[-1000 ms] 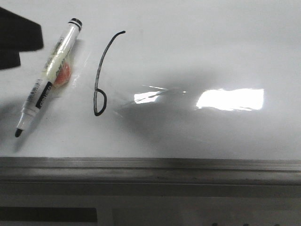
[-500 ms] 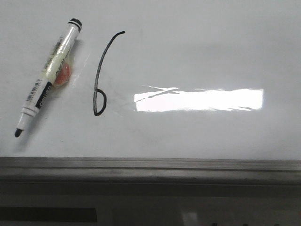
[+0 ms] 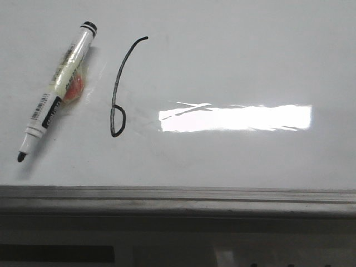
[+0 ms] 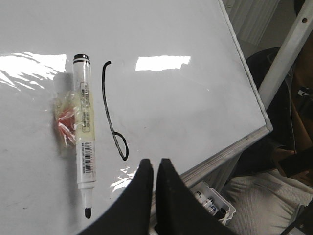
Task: Write number 6 on whiteboard
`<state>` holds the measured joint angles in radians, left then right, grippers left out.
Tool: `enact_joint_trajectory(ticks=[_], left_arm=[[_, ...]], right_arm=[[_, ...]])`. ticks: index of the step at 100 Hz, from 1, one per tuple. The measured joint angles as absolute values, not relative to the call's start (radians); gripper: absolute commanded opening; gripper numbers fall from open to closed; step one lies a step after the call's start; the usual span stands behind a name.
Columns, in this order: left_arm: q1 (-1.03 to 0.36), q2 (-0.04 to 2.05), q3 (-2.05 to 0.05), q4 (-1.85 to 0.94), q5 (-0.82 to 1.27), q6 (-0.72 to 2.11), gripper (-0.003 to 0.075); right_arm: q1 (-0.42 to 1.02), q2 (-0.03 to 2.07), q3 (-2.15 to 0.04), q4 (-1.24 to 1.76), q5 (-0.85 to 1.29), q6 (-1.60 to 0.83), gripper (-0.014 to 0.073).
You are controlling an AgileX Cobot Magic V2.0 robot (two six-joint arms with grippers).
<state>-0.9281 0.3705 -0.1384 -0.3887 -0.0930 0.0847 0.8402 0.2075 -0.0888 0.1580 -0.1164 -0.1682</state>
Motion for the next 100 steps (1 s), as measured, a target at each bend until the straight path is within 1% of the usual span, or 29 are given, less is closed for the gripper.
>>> enact_joint_trajectory(ticks=[30,39,46,53,66,87,100], left_arm=[[-0.928,0.370,-0.129,-0.387,-0.093,0.085,-0.0020],[-0.918,0.370,-0.121,-0.330,-0.092,0.085,-0.0020],[-0.883,0.370,-0.117,-0.261,-0.092,0.085,-0.0020],[-0.819,0.370,-0.115,-0.214,-0.091,0.087,-0.0020],[-0.658,0.351,-0.107,-0.176,-0.083,0.087,-0.0020],[-0.409,0.210,-0.091,-0.072,-0.030,0.089,-0.0020],[-0.252,0.120,-0.052,-0.052,-0.006,0.075,-0.0020]], right_arm=[[0.840,0.208,-0.089,0.157,-0.116,-0.168,-0.0064],[0.840,0.208,-0.089,0.157,-0.116,-0.168,-0.0064],[0.840,0.208,-0.089,0.157,-0.116,-0.168,-0.0064],[0.840,0.208,-0.089,0.157,-0.116,-0.168,-0.0064],[0.840,0.208,-0.089,0.157,-0.116,-0.168,-0.0064],[0.840,0.208,-0.089,0.157,-0.116,-0.168,-0.0064],[0.840,0.208,-0.089,0.157,-0.116,-0.168,-0.0064]])
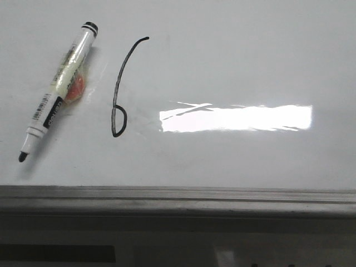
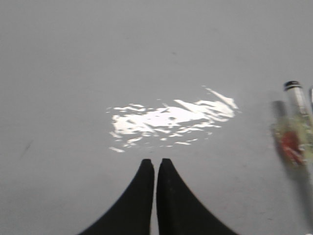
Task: Write number 6 on whiteboard
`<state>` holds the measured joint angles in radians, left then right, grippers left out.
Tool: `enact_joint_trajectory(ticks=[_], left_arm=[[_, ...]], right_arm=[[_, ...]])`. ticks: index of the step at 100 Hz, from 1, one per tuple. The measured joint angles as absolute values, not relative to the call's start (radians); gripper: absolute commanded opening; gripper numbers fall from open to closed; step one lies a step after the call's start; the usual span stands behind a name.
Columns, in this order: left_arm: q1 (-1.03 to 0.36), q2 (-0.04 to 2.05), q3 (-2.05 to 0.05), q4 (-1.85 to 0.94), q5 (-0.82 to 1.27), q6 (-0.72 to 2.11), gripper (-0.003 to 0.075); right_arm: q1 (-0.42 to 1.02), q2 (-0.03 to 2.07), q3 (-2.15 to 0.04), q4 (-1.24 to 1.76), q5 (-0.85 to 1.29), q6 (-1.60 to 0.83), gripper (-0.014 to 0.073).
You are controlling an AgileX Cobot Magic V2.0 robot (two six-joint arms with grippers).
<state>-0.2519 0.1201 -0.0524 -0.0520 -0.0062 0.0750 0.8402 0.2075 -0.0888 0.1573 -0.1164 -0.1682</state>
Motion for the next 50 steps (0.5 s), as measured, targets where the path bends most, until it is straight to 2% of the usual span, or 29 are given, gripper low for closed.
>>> enact_joint_trajectory(ticks=[19,38,50], left_arm=[[-0.097,0.001,0.001,-0.048,0.098,0.028,-0.0020],[-0.036,-0.006,0.001,-0.046,0.295,-0.036,-0.0020],[-0.012,-0.006,0.001,-0.044,0.326,-0.046,-0.0020]], right_arm=[[0.840,0.208,-0.089,0.157,-0.116,-0.169,-0.0064],[0.840,0.208,-0.089,0.157,-0.116,-0.169,-0.0064],[0.840,0.208,-0.089,0.157,-0.116,-0.169,-0.0064]])
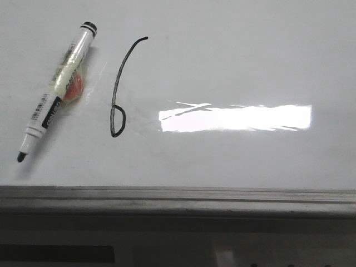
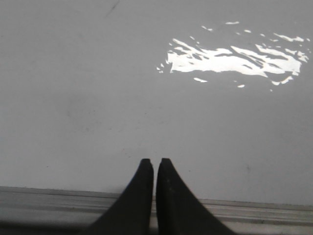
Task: Write number 6 on whiteboard
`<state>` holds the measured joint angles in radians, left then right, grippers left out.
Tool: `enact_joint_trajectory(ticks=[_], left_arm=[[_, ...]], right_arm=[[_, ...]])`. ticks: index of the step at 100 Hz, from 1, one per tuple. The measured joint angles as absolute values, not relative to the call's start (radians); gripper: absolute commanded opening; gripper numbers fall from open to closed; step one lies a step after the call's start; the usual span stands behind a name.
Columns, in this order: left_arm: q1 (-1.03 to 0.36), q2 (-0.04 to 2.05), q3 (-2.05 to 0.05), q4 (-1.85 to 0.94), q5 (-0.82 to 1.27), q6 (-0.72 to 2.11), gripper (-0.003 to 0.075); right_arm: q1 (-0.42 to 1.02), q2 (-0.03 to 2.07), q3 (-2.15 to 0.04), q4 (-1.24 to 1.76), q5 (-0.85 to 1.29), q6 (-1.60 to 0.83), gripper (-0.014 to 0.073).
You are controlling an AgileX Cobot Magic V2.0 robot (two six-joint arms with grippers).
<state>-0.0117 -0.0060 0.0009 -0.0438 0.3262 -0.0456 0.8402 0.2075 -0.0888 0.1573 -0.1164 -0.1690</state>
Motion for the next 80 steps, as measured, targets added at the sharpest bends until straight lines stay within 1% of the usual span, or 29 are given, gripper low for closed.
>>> enact_joint_trajectory(ticks=[61,70,80], left_arm=[[-0.008,-0.006,0.001,-0.044,0.328,-0.049,-0.0020],[-0.008,-0.006,0.001,-0.044,0.328,-0.049,-0.0020],[-0.008,-0.006,0.001,-0.044,0.328,-0.049,-0.0020]], right_arm=[[0.839,0.208,-0.089,0.154,-0.116,-0.171,-0.0064],[0.797,0.208,-0.089,0.151,-0.116,-0.185,-0.0064],[0.673,0.206,-0.089,0.151,-0.116,-0.190,-0.0064]])
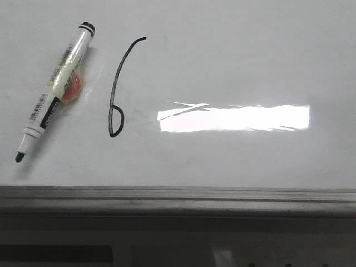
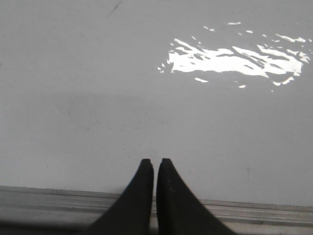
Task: Write number 6 on whiteboard
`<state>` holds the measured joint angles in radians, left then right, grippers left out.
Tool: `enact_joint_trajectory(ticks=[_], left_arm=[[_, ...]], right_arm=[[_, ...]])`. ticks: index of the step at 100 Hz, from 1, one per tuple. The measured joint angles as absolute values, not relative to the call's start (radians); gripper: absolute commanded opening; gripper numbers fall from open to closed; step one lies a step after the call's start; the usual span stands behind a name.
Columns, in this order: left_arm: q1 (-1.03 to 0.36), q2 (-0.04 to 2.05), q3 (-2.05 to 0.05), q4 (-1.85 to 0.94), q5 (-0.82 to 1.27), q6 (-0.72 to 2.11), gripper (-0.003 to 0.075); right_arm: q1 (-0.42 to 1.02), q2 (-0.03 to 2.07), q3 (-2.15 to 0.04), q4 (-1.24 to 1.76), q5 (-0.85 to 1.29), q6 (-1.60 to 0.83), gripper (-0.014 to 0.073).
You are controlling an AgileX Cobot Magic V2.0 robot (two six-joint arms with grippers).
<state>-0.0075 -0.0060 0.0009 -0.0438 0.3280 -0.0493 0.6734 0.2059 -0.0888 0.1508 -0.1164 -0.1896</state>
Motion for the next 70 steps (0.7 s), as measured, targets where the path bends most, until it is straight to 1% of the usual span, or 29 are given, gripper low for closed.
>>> enact_joint_trajectory(ticks=[9,21,35,42,56,70], left_arm=[[-0.008,-0.006,0.001,-0.044,0.328,-0.049,-0.0020],[-0.008,-0.006,0.001,-0.044,0.328,-0.049,-0.0020],[-0.008,-0.006,0.001,-0.044,0.328,-0.049,-0.0020],[-0.008,-0.006,0.001,-0.044,0.328,-0.049,-0.0020],[-0.007,-0.006,0.001,-0.044,0.329,-0.049,-0.0020],[-0.005,-0.006,0.001,-0.044,0.329,-0.049,-0.0020]], right_arm=[[0.528,0.206,-0.089,0.151,-0.116,-0.190,-0.0064],[0.293,0.206,-0.089,0.151,-0.116,-0.190,-0.0064],[0.078,0.201,-0.063,0.150,-0.123,-0.191,-0.0064],[-0.009,0.175,-0.036,0.103,-0.115,-0.140,-0.0064],[-0.123,0.062,0.011,-0.049,-0.058,0.043,-0.0064],[-0.148,-0.007,0.011,-0.087,0.006,0.088,-0.0064]])
